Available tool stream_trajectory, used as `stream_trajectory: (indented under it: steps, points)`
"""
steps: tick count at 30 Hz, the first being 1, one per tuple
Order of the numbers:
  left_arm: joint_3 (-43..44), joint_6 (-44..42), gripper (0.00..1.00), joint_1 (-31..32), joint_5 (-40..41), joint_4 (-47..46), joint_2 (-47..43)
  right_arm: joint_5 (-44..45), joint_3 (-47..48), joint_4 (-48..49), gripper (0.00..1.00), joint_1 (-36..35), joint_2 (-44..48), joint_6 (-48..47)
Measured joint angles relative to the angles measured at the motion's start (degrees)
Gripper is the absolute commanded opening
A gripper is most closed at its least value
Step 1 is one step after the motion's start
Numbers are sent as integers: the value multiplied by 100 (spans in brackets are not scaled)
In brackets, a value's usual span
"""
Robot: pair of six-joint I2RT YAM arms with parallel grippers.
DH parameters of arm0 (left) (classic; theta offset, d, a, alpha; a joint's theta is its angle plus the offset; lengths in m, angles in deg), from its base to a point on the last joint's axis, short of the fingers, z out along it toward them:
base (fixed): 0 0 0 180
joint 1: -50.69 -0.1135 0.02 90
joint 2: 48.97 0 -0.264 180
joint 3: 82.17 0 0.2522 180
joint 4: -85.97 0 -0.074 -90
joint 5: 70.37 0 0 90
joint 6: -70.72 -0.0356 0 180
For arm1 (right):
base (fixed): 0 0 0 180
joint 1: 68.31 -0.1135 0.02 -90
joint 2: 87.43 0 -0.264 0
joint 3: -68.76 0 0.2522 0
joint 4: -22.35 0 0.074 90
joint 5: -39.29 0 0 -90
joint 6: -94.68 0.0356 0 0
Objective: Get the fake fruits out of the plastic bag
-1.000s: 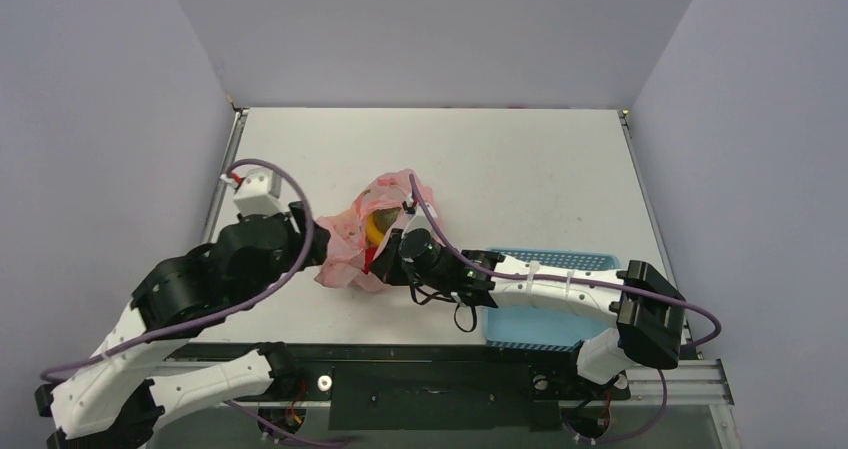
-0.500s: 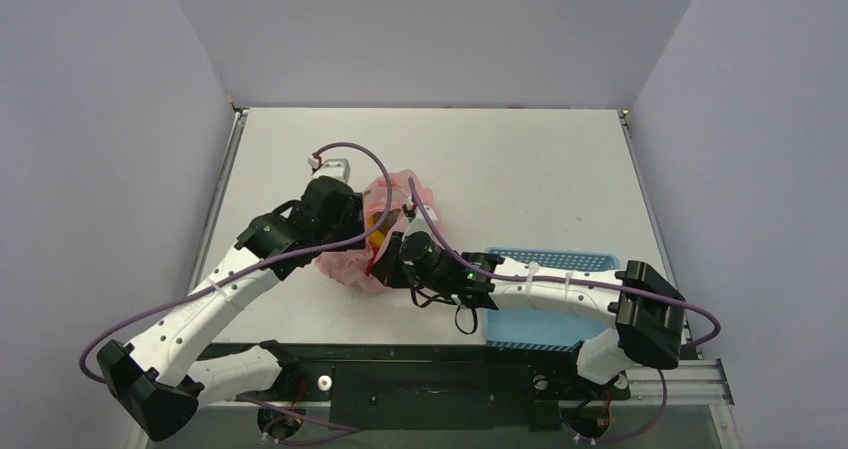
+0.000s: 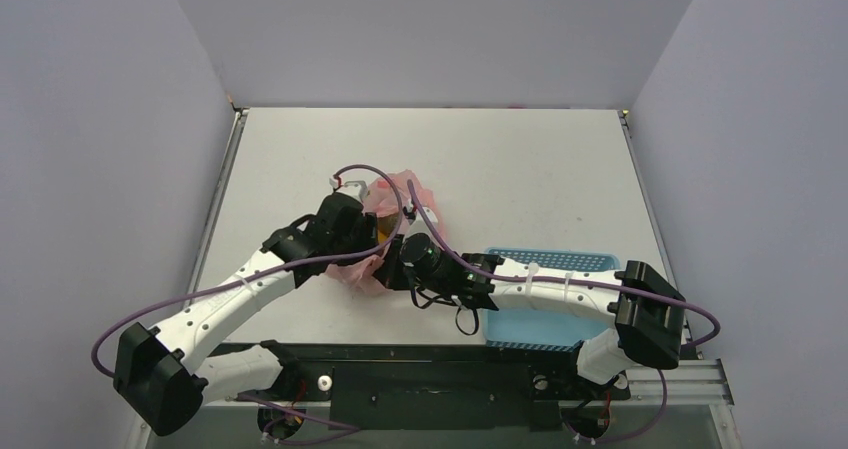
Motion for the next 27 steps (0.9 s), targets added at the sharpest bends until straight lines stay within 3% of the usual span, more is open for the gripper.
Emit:
stream_trajectory:
  steps: [4,6,12,17,23,27]
  points:
    - [-317,28,10,-131,-433,-363,-35,2,-26,7,0,0,0,2]
    - [-450,15,0,-278,-673,-442,-42,7,-26,42,0,0,0,0]
    - [-479,-249,0,-531,-629,-420,-297,63,-57,98,0,0,9,-9]
    - [-39,-557,0,-1032,-94,-74,-997,-55,-376,509,0,-2,114,-114]
    - [-223,-470,0,-1506,374,-76,-2400,-59,-433,739,0,-85,125,-245]
    - [-210,-37,0,-1764,503,129,-2496,-26,-632,791,0,-116,164,-238]
